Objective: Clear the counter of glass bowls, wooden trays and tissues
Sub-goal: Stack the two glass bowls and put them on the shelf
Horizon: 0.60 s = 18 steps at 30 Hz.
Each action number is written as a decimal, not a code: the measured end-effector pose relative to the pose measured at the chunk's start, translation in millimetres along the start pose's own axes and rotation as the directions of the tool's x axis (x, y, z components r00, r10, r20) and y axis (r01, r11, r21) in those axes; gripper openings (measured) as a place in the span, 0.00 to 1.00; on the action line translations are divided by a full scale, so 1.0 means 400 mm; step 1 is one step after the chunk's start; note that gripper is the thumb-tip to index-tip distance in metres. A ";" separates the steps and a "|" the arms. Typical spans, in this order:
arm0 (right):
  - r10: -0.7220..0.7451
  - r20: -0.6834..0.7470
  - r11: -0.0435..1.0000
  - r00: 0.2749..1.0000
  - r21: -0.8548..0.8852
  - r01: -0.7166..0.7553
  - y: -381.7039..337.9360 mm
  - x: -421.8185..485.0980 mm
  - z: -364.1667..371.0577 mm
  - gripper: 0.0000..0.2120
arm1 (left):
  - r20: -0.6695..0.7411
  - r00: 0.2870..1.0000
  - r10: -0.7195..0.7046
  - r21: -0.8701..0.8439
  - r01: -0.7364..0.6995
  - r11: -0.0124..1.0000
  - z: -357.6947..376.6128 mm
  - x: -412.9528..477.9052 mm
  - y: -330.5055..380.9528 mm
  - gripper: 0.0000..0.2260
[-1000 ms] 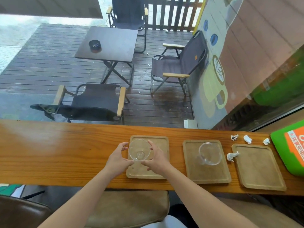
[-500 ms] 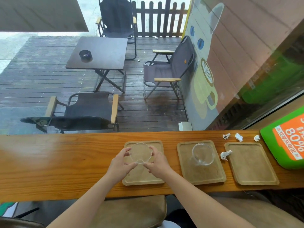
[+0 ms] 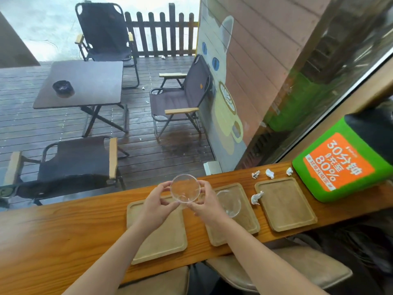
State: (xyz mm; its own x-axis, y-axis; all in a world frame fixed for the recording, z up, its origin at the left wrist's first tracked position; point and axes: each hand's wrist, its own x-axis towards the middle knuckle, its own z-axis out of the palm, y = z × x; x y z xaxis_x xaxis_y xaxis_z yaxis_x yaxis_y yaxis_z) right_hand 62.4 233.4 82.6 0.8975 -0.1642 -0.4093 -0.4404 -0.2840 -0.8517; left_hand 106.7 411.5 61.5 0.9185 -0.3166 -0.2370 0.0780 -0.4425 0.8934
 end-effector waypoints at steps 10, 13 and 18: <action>-0.097 -0.080 0.993 0.992 0.062 0.102 -0.056 -0.012 -0.187 0.29 | -0.062 0.988 0.139 -0.125 -0.146 0.981 0.094 0.049 0.174 0.26; -0.131 -0.095 0.990 0.987 0.039 0.136 -0.064 -0.019 -0.247 0.30 | -0.077 0.982 0.174 -0.175 -0.185 0.967 0.129 0.053 0.216 0.26; -0.142 -0.113 0.989 0.983 0.033 0.146 -0.041 -0.043 -0.321 0.32 | -0.068 0.978 0.197 -0.219 -0.208 0.953 0.188 0.048 0.258 0.25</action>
State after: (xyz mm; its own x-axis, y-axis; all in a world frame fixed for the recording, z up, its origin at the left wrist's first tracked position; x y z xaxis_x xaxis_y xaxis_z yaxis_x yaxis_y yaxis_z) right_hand 51.1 119.6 145.6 0.9424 -0.2281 -0.2446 -0.3031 -0.2733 -0.9129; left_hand 103.1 296.6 120.2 0.9398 -0.3404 -0.0297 -0.0312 -0.1720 0.9846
